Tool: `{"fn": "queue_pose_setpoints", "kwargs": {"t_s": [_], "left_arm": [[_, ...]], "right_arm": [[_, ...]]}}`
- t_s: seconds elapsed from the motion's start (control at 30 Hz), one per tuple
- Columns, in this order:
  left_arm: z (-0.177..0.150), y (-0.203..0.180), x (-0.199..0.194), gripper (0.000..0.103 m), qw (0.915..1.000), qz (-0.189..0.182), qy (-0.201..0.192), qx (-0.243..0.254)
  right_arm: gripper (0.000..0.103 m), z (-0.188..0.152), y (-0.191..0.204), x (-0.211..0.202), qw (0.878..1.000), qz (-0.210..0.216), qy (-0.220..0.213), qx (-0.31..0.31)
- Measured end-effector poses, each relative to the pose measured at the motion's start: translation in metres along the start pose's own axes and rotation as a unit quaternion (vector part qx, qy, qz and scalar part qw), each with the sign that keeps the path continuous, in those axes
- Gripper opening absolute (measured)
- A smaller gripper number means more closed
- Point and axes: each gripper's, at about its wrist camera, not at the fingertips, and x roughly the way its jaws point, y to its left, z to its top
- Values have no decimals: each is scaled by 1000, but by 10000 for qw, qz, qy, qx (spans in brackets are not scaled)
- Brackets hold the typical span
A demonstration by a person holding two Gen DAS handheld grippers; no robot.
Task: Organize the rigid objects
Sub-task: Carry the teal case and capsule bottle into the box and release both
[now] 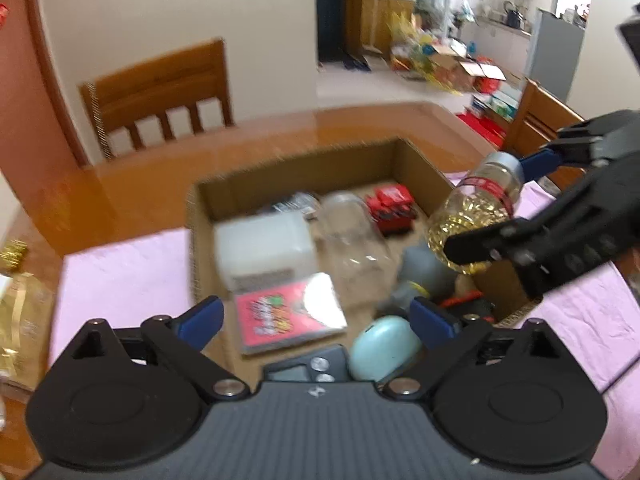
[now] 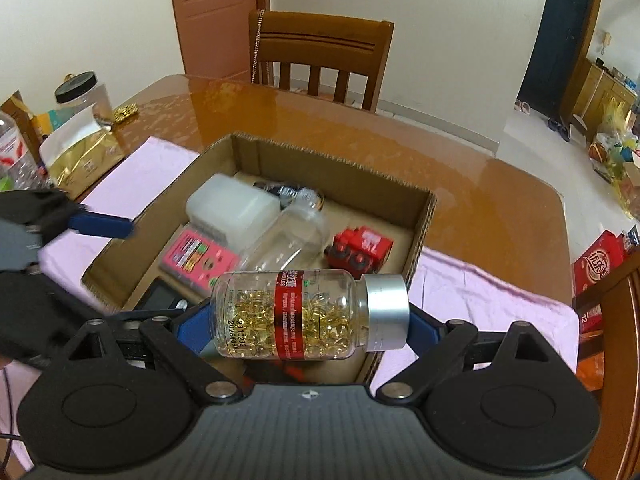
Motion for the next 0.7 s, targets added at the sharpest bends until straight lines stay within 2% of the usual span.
{"fn": "queue_pose_setpoints", "kwargs": {"t_s": [0.13, 0.23, 0.27, 0.47, 0.6, 0.7], "left_arm": [[-4, 11, -20, 99, 9996, 109, -179, -176], [-7, 15, -27, 101, 9991, 246, -249, -234], [-9, 15, -28, 101, 9987, 342, -301, -224], [-15, 17, -38, 102, 9954, 723, -590, -218], [-14, 19, -44, 102, 9960, 660, -476, -374], [-11, 22, -46, 102, 9962, 554, -300, -602]], "right_arm": [[97, 16, -3, 16, 10000, -31, -25, -29], [97, 25, -6, 34, 9999, 33, 147, -13], [100, 25, -7, 38, 9999, 7, 144, 22], [103, 24, -13, 32, 9996, -29, 29, 295], [103, 20, -10, 19, 9986, -153, 150, 482], [103, 10, -2, 4, 9959, -444, 350, 700]]}}
